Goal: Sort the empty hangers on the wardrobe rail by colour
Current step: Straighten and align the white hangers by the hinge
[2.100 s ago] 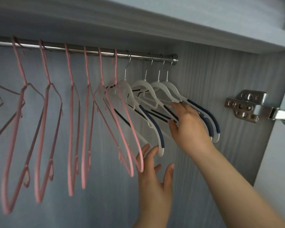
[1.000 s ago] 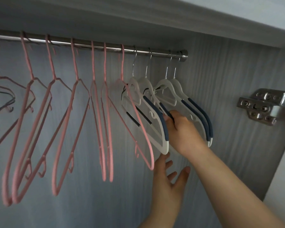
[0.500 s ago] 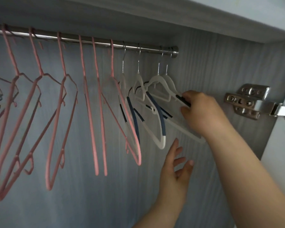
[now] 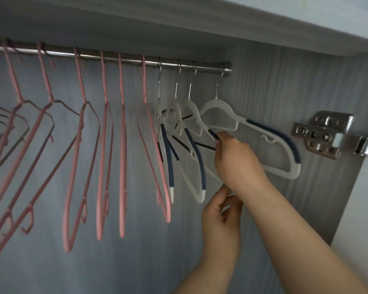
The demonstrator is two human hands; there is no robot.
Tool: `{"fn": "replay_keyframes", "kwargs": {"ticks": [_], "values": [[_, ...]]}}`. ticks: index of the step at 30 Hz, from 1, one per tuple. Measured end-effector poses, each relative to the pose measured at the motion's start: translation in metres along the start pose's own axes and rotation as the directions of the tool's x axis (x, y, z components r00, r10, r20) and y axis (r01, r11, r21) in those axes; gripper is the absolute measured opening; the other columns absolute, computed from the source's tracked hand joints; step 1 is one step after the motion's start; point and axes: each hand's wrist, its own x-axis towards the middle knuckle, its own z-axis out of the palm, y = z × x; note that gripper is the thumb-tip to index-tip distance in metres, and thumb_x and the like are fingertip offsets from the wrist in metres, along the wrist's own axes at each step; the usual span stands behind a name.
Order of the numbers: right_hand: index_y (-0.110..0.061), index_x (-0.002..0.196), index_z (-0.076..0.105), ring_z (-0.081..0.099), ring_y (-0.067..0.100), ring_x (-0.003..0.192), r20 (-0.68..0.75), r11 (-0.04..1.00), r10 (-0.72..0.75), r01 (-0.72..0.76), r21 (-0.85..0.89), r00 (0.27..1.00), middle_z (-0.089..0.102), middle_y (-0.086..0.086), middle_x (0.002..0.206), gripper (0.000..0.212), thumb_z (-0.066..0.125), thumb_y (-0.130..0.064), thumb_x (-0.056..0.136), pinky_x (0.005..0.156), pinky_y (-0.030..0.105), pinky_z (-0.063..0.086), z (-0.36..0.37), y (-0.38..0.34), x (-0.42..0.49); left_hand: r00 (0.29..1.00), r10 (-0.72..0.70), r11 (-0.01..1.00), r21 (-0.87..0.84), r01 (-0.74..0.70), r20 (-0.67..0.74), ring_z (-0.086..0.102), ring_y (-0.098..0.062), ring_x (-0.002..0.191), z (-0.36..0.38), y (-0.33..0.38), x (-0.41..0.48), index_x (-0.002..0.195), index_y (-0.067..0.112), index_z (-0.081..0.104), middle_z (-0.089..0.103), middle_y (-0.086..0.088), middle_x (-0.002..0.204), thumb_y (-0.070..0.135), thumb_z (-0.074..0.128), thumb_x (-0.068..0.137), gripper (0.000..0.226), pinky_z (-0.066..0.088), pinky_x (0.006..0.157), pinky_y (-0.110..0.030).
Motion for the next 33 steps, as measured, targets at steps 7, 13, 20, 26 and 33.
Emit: {"fn": "replay_keyframes", "kwargs": {"ticks": [7,13,20,26,33], "values": [[-0.003,0.101,0.05,0.056,0.03,0.071,0.037,0.998,0.02,-0.022,0.058,0.999,0.062,0.014,0.079,0.018,0.033,-0.004,0.094,0.055,0.029,0.037,0.0028,-0.0047,0.0007,1.0,0.019,0.999,0.051,-0.019,0.007,0.062,-0.004,0.081,-0.0062,0.004,0.0006,0.1,0.012,0.067,0.072,0.001,0.089,-0.006,0.047,0.087,0.03,0.046,0.072,-0.015],[0.0,0.108,0.052,0.049,0.021,0.066,0.031,0.998,0.019,-0.02,0.052,0.999,0.059,0.014,0.076,0.023,0.034,0.001,0.092,0.056,0.026,0.035,0.005,0.0004,0.0022,0.999,0.02,0.999,0.046,-0.021,0.028,0.061,-0.012,0.09,-0.0063,-0.0012,0.001,0.108,0.014,0.064,0.069,-0.011,0.101,-0.002,0.048,0.087,0.031,0.047,0.078,-0.017],[-0.002,0.115,0.047,0.061,0.027,0.082,0.11,0.999,0.035,-0.034,-0.016,0.993,0.064,0.019,0.099,0.026,0.038,0.003,0.092,0.062,0.03,0.045,0.0003,-0.0012,0.0011,1.0,0.024,1.0,0.002,-0.024,0.002,0.064,-0.01,0.085,-0.0044,-0.0022,0.0016,0.095,0.019,0.069,0.073,0.0,0.09,0.003,0.052,0.084,0.026,0.049,0.078,-0.02],[-0.002,0.114,0.047,0.062,0.034,0.087,0.063,0.997,0.072,-0.074,0.019,0.995,0.065,0.023,0.097,0.024,0.034,0.0,0.094,0.057,0.026,0.033,0.0024,-0.0022,0.0014,1.0,0.02,0.998,0.056,-0.021,0.016,0.063,-0.01,0.086,-0.0057,-0.0034,0.0041,0.101,0.017,0.067,0.071,-0.004,0.096,0.008,0.05,0.082,0.027,0.048,0.078,-0.02],[-0.005,0.112,0.05,0.061,0.034,0.085,0.076,0.989,0.067,-0.076,0.13,0.995,0.066,0.021,0.094,0.031,0.032,-0.026,0.098,0.062,0.03,0.043,-0.0044,-0.0021,-0.0019,0.999,-0.038,0.998,0.054,0.037,0.02,0.063,-0.017,0.093,-0.0029,-0.0018,0.0038,0.106,0.016,0.063,0.068,-0.008,0.101,0.003,0.049,0.087,0.026,0.049,0.088,-0.037]]}}
